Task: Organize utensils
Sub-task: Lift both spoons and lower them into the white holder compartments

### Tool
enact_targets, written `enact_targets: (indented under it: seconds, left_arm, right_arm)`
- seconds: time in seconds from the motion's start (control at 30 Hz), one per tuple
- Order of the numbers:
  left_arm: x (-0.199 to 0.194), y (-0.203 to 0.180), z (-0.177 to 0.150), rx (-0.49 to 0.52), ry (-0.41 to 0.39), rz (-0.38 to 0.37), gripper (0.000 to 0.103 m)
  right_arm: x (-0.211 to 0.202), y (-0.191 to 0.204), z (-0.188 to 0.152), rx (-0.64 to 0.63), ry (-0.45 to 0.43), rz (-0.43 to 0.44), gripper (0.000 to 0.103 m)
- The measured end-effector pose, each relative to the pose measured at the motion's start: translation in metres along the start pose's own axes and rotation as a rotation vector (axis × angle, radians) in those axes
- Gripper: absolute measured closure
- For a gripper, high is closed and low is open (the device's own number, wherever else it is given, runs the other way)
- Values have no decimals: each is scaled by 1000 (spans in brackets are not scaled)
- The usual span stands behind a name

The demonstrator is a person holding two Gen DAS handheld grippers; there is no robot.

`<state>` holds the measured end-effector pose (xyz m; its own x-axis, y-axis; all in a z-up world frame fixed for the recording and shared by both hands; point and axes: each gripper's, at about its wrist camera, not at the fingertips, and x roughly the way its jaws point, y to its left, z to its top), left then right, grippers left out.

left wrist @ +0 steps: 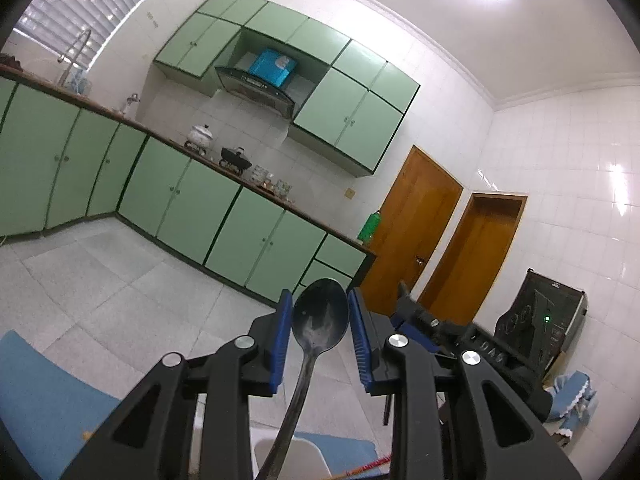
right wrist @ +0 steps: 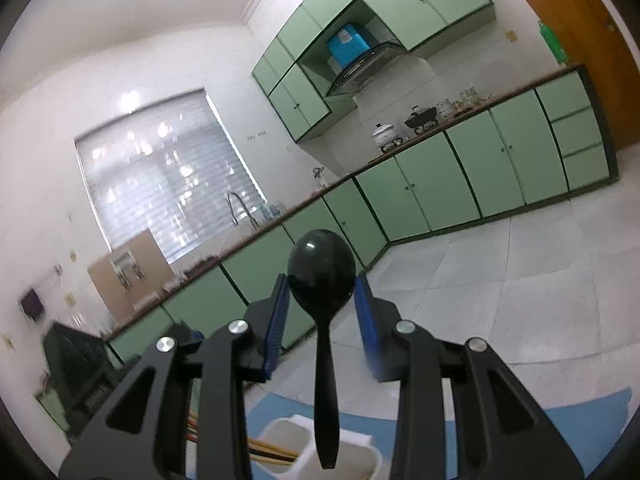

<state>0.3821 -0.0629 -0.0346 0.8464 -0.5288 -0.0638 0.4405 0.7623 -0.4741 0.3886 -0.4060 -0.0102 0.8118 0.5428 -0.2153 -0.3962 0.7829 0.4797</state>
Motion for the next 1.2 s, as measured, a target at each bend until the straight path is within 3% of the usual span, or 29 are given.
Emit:
enact_targets:
  seconds: [0.27,0.6,0.7,0.8,1.0,1.2]
  left_arm:
    - [10,1,-22,68,-15,36,75]
    - [8,4,-24,74,-38,11,75]
    - [4,4,-23,64,-46,-10,75]
    - [6,5,-22,69,-39,-13,75]
    - [-2,1,-16,67,-44,-38,75]
    - [-10,-7,-13,118,-48,-2,75]
  right_arm:
    - [18,3,-44,3,91,122,71]
    - [16,4,-70,-18,136,114,71]
    - [13,3,-71,-34,136,87,67]
    - [3,-2,-70,-13,122,69,57]
    - [-24,4,-55,18,109,48,56]
    - [-41,29,-45,10,124,17,56]
